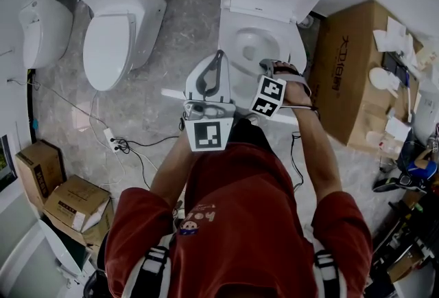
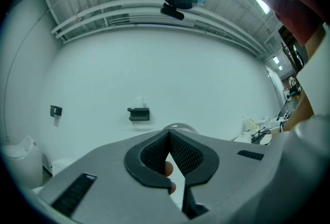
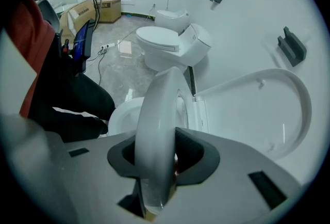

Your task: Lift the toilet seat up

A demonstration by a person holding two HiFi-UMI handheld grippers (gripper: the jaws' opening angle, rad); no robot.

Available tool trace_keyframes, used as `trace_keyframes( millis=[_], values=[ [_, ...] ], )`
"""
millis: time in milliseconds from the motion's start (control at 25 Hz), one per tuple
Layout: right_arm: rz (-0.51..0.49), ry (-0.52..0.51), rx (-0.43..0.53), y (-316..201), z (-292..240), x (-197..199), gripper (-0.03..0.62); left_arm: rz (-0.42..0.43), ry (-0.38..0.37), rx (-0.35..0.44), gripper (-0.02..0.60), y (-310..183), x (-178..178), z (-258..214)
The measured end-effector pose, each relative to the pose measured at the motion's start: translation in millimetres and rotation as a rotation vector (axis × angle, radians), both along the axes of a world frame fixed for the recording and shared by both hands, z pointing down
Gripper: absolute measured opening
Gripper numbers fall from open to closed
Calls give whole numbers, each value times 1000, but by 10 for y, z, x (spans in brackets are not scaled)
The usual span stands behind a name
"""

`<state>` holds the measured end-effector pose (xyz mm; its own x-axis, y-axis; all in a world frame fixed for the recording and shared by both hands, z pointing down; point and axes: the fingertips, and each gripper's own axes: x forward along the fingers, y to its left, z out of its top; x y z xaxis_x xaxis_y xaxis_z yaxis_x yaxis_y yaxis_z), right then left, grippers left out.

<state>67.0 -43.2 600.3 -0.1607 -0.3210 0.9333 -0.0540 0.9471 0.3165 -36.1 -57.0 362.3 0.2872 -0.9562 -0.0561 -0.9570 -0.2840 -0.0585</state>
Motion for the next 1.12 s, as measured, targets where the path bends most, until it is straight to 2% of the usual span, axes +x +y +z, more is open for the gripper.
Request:
trace_keyframes(
  millis=[160, 680, 1120],
  values=[
    [0, -4, 40, -81, -77, 13, 114, 1, -7, 7, 8, 10, 30, -44],
    [-1, 29, 151, -287, -247, 47, 80, -12, 37, 50, 8, -9, 28, -210],
    [12, 50, 166, -350, -355, 95, 80, 12, 43, 60, 8, -88, 31, -266]
  ],
)
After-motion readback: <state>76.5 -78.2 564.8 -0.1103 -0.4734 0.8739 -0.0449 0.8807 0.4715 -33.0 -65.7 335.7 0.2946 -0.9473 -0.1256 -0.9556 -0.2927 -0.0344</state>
